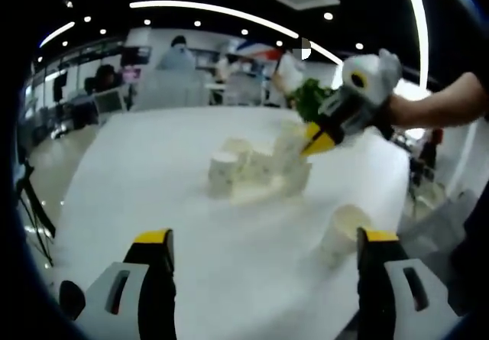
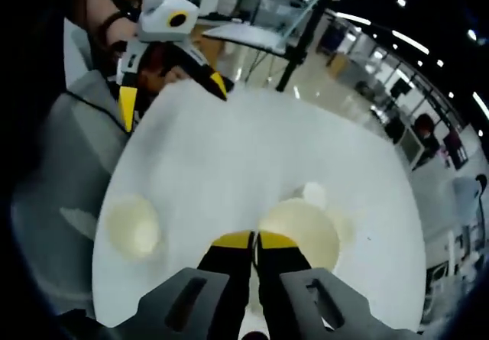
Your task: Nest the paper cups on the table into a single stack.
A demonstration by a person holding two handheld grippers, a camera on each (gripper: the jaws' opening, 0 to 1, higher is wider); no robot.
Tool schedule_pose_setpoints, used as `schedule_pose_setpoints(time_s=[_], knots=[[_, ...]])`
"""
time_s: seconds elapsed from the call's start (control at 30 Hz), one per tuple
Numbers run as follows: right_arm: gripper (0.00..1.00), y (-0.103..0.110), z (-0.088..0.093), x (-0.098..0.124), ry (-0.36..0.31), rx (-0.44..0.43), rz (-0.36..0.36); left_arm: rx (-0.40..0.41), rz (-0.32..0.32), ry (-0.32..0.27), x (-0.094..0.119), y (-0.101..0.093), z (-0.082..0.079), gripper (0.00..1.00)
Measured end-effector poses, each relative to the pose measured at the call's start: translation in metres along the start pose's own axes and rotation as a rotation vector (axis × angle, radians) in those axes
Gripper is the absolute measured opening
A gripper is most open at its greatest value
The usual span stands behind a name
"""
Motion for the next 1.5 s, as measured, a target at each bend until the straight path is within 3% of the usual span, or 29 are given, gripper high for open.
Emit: schedule_pose_setpoints(time_s=[0.23, 0.43, 0.77, 1.07, 1.5], knots=[[0.00, 0.004, 0.002, 0.040, -0.040, -0.051, 0.062, -0.022, 0.010, -0.005, 0.002, -0.002, -0.005, 0.99], [0.00, 0.014, 0.006, 0.065, -0.083, -0.125, 0.066, -0.042, 0.020, 0.002, 0.001, -0.004, -0.007, 0.99], [0.00, 0.041, 0.007, 0.097, -0.128, -0.180, 0.050, -0.072, 0.030, -0.004, 0.005, -0.005, -0.013, 0.99], [0.00, 0.063, -0.003, 0.106, -0.136, -0.165, 0.033, -0.079, 0.036, -0.006, 0.005, -0.007, -0.015, 0.99], [0.00, 0.083, -0.013, 0.098, -0.116, -0.110, 0.008, -0.058, 0.032, -0.024, 0.009, -0.002, -0.016, 0.98]])
Point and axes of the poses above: the point that each gripper's makers call its tool centre point, and the gripper's own axes: x roughly backward along the fingers, y roughly to its left, z roughly out of its underside, the point moved 5 cm from there along x, roughly backward along the fingers, and after that the axes turned 15 degrees about y, right-handed, at the moved point
